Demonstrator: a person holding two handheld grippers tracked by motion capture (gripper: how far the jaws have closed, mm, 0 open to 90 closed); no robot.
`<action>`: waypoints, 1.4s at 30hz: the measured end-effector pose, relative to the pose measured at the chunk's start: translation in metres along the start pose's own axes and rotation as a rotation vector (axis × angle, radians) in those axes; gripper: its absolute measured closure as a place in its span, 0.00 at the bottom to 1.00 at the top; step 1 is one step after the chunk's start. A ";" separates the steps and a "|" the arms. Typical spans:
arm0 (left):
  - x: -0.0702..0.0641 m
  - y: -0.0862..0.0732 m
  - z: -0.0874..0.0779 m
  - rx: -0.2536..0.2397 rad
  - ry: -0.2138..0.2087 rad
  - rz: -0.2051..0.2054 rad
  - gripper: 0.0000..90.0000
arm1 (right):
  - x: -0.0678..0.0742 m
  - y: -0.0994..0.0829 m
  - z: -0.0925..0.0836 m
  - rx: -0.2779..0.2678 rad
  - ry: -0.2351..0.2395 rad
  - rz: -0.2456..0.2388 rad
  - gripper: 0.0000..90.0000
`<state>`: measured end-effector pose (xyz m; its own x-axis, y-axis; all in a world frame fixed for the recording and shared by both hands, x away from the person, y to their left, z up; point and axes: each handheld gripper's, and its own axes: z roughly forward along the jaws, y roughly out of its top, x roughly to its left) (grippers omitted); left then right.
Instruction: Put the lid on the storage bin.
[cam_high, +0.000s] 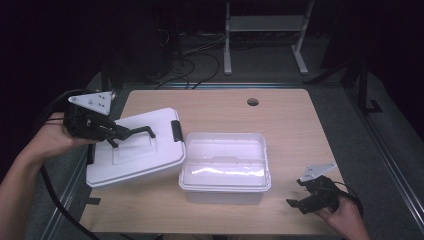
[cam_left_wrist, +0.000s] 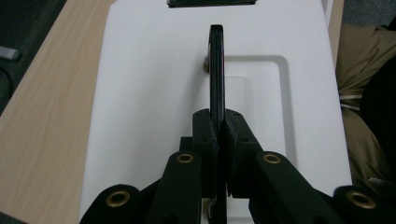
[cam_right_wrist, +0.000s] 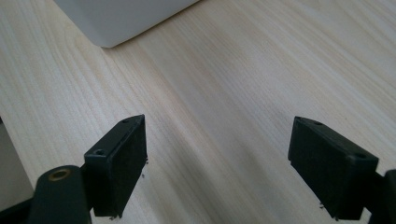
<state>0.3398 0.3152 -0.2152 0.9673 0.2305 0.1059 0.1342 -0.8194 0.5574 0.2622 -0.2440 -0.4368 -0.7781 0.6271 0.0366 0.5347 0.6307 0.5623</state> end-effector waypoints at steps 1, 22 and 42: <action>-0.001 0.004 0.002 0.004 -0.003 0.009 0.94 | 0.000 0.000 -0.001 -0.001 -0.002 -0.003 0.21; -0.016 0.099 0.067 0.012 -0.101 0.129 0.94 | -0.002 -0.003 -0.009 -0.029 0.001 -0.008 0.21; -0.022 0.148 0.131 0.001 -0.169 0.175 0.94 | -0.001 -0.005 -0.012 -0.044 -0.007 -0.001 0.21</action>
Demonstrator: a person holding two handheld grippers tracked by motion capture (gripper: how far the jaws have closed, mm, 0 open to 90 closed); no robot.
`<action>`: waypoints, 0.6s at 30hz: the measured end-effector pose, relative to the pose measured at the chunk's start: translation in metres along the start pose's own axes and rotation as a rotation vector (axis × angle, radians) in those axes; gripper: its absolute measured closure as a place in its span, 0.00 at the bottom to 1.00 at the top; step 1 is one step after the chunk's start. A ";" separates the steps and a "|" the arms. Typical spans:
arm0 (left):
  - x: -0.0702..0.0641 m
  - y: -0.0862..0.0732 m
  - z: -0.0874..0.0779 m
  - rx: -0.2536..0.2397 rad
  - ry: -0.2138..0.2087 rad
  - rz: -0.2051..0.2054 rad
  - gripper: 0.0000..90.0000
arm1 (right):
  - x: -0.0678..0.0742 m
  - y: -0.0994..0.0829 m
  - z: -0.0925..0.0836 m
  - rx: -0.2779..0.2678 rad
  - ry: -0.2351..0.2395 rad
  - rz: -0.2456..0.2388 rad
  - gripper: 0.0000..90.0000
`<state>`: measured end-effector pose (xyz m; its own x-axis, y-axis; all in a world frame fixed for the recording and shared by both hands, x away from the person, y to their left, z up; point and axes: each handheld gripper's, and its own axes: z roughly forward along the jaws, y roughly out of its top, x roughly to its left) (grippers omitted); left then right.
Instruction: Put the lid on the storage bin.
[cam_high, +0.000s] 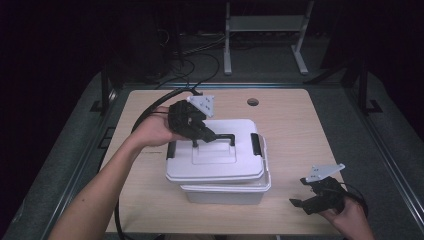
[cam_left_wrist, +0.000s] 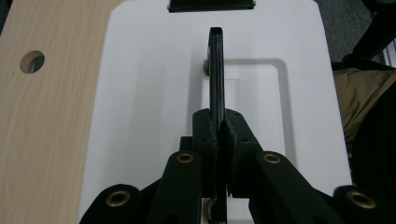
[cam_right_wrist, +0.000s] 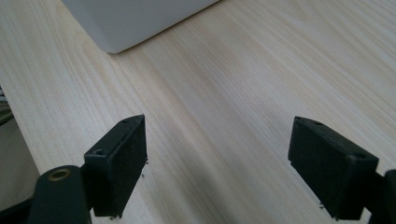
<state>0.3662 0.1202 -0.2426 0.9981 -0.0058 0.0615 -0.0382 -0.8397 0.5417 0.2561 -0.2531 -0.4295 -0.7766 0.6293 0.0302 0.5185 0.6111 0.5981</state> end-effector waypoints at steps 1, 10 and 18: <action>0.000 0.001 0.002 -0.005 0.000 -0.001 0.94 | 0.000 0.000 0.000 0.000 0.000 0.000 0.21; -0.002 0.013 0.014 -0.019 -0.022 0.016 0.94 | 0.000 0.001 0.001 -0.001 0.002 0.000 0.21; -0.003 0.016 0.029 -0.002 -0.043 0.021 0.94 | 0.001 0.000 -0.001 -0.005 0.002 0.001 0.21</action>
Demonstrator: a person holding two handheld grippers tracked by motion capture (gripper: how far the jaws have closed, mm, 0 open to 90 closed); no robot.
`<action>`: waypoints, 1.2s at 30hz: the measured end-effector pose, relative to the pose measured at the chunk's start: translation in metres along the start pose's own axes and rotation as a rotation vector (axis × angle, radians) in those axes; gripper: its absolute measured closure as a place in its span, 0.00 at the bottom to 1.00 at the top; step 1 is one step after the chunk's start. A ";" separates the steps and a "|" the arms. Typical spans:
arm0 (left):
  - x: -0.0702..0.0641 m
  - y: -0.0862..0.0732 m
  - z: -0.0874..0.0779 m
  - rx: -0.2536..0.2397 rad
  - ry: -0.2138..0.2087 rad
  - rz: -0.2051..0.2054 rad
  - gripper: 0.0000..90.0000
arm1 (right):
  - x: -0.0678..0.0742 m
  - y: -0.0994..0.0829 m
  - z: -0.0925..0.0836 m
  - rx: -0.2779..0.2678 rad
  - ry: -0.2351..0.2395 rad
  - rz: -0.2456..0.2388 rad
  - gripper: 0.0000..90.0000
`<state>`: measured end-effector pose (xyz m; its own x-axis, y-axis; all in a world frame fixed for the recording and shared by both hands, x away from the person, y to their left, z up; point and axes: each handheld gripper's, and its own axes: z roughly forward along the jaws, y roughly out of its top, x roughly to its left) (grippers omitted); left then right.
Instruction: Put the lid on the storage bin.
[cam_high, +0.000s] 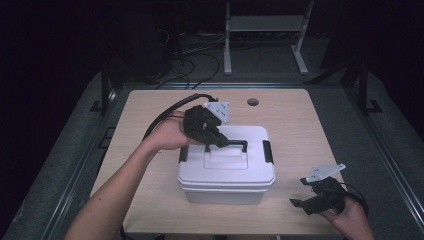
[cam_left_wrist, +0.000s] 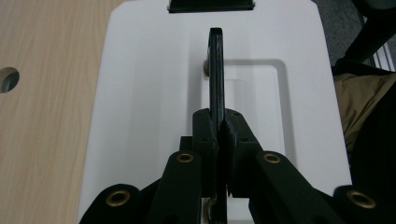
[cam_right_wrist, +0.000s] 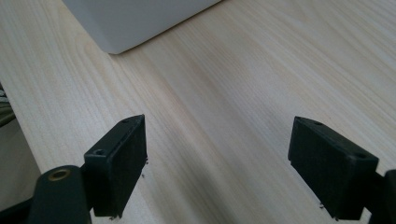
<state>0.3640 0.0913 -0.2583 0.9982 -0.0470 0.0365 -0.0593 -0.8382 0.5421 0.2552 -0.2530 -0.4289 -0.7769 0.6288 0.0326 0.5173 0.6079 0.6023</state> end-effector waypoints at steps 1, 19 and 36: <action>0.000 0.000 0.002 0.003 -0.001 0.001 0.94 | 0.000 0.000 0.000 -0.001 0.000 0.001 0.21; 0.001 -0.012 0.017 0.015 -0.019 -0.015 0.94 | 0.000 0.000 -0.002 -0.013 -0.004 0.000 0.21; -0.006 -0.016 0.005 -0.015 -0.025 -0.011 0.74 | 0.001 0.002 0.000 -0.004 -0.004 0.004 0.21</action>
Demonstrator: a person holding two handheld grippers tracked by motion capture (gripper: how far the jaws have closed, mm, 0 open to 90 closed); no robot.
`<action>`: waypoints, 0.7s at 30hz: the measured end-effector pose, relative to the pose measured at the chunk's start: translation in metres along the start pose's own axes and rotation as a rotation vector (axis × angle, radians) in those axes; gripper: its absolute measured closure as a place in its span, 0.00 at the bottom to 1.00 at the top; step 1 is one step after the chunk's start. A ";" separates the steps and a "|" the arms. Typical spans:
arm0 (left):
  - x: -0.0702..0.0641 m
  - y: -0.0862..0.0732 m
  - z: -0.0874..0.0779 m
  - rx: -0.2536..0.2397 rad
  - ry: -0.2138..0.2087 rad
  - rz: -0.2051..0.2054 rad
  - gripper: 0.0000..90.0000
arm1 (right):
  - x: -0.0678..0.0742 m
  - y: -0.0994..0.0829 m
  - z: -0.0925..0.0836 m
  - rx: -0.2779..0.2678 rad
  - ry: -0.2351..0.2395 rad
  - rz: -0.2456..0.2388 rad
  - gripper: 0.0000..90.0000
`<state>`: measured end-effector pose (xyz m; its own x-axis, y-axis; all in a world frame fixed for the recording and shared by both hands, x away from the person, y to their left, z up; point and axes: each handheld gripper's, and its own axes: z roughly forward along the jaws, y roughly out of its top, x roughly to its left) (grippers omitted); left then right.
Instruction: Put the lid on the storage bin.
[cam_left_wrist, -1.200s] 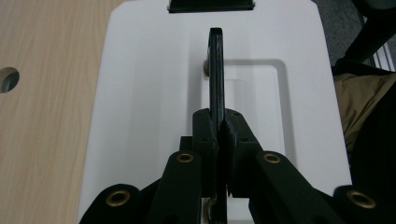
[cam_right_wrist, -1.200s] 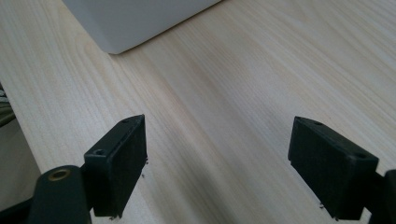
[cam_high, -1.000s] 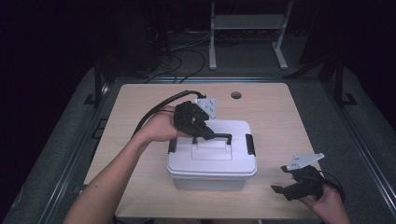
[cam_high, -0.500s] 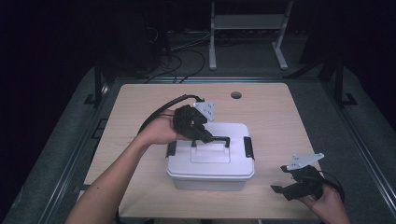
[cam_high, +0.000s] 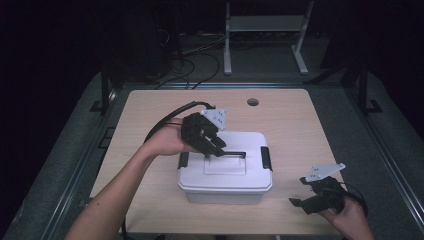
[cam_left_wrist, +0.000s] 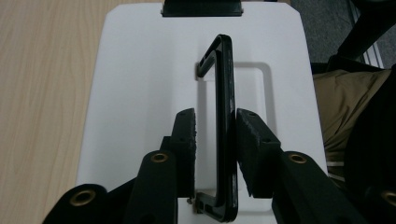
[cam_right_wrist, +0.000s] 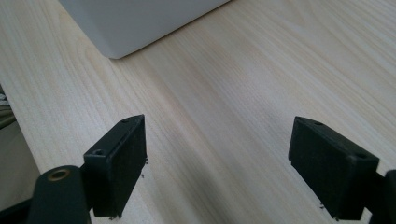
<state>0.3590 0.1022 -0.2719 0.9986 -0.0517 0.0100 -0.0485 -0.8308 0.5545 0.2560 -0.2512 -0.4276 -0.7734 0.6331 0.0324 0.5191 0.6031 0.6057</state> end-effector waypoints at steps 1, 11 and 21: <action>-0.001 0.000 -0.001 -0.006 0.004 -0.001 0.71 | 0.000 0.000 0.000 0.000 0.000 0.000 0.21; -0.010 -0.008 -0.013 -0.048 0.012 0.006 0.61 | 0.000 -0.001 0.000 0.003 -0.003 0.004 0.21; -0.011 -0.037 -0.021 -0.068 0.043 -0.047 0.56 | 0.000 0.001 0.002 0.013 -0.007 0.002 0.21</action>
<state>0.3507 0.1452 -0.2746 0.9998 0.0118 0.0176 -0.0014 -0.7923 0.6102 0.2570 -0.2495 -0.4292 -0.7698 0.6377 0.0276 0.5251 0.6081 0.5954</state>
